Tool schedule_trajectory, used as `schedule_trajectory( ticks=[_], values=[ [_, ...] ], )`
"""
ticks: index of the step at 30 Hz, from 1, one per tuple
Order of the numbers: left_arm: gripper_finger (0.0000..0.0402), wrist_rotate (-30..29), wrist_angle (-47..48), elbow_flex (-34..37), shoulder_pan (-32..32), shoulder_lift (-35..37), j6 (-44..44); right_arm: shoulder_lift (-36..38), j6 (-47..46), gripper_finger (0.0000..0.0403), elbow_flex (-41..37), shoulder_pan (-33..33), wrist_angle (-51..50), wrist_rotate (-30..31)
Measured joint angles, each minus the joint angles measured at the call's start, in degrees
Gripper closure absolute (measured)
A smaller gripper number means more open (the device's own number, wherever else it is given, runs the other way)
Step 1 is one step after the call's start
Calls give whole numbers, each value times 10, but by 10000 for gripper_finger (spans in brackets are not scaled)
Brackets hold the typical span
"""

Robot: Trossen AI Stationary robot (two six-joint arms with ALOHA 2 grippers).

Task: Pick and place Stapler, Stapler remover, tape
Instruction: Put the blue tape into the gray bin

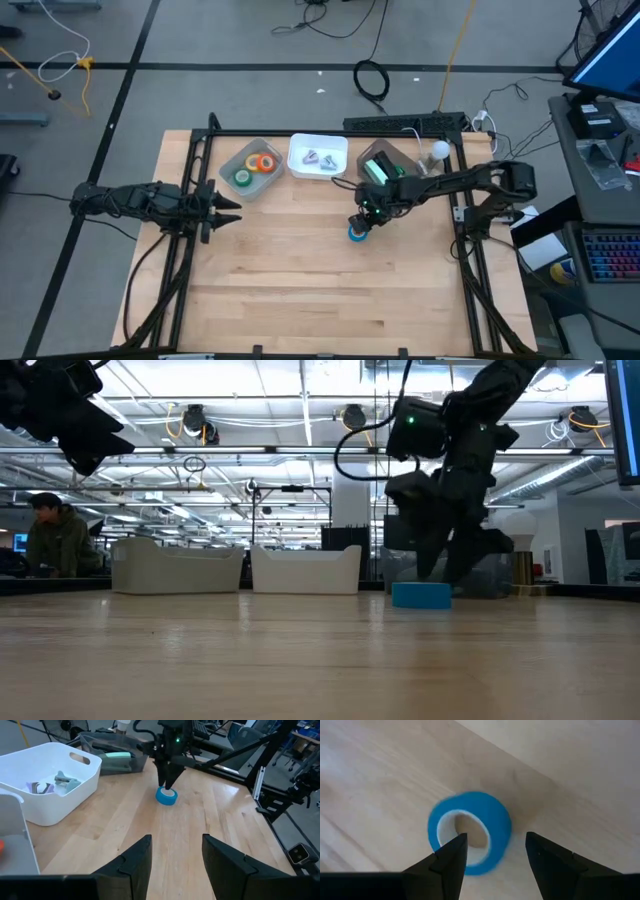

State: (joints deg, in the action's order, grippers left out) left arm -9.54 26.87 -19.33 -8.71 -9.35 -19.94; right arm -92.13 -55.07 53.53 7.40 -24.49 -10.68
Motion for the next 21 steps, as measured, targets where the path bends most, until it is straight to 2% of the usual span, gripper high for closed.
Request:
schedule_trajectory(
  ticks=[6,12,16,21],
  values=[
    [229,4,0,0,0,0,3,-41,2,209,2,0,14,-10],
    [229,5,-1,0,0,0,-3,-48,-4,214,3,0,8,-12],
    [229,5,-1,0,0,0,-3,-49,-9,244,3,0,5,-10],
    [229,1,-1,0,0,0,-16,-49,-15,299,2,0,1,2]
  ],
)
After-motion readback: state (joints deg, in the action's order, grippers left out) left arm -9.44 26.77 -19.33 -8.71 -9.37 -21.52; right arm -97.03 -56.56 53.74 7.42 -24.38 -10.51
